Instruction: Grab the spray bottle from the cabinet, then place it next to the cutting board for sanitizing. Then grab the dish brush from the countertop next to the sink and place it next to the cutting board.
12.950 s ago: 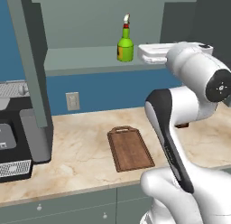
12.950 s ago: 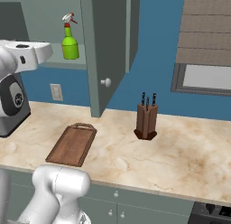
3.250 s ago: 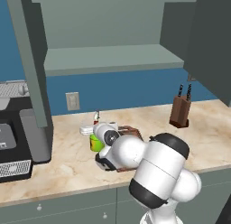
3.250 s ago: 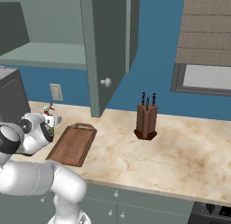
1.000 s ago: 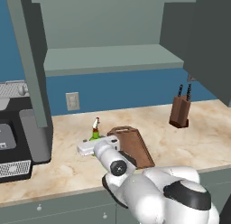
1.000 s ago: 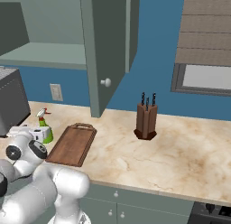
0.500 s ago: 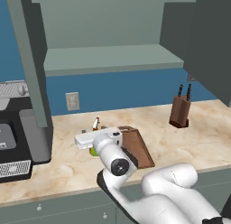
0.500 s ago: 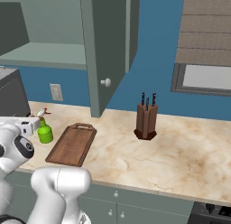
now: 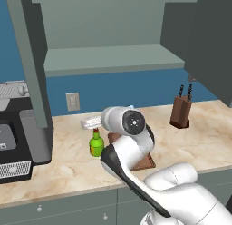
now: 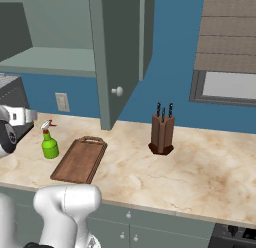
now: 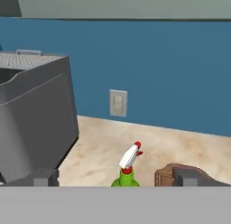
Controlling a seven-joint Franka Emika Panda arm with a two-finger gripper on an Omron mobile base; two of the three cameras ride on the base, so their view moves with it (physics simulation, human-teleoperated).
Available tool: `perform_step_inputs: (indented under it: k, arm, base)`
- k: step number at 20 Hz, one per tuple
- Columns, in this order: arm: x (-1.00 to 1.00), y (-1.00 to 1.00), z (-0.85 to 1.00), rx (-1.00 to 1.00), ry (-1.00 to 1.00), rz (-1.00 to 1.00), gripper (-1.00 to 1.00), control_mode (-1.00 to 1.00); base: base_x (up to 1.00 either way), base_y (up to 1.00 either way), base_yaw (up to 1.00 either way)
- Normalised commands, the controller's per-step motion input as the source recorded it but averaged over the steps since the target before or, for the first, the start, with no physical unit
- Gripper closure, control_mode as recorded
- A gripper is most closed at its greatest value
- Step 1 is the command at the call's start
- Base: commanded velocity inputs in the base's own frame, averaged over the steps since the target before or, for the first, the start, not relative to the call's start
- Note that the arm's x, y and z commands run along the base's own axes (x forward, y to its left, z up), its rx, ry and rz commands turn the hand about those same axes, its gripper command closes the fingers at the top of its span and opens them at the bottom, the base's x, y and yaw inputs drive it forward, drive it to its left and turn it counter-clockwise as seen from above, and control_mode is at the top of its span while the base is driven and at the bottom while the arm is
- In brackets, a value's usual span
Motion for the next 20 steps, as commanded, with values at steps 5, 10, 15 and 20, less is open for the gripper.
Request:
perform_step_inputs:
  k: [5, 10, 15, 20]
  arm:
    - [-0.11, -0.43, 0.04, -0.07, 0.23, 0.0, -1.0, -1.0]
    - [-0.34, -0.73, -0.17, 0.0, 0.09, -0.04, -1.0, -1.0]
    - [-0.35, -0.67, -0.1, 0.0, 0.1, -0.08, -1.0, -1.0]
    - [-0.35, -0.54, -0.12, 0.0, 0.02, -0.08, -1.0, -1.0]
  base:
    - [0.0, 0.0, 0.0]
    - [0.0, 0.0, 0.0]
    - [0.0, 0.0, 0.0]
    - [0.0, 0.0, 0.0]
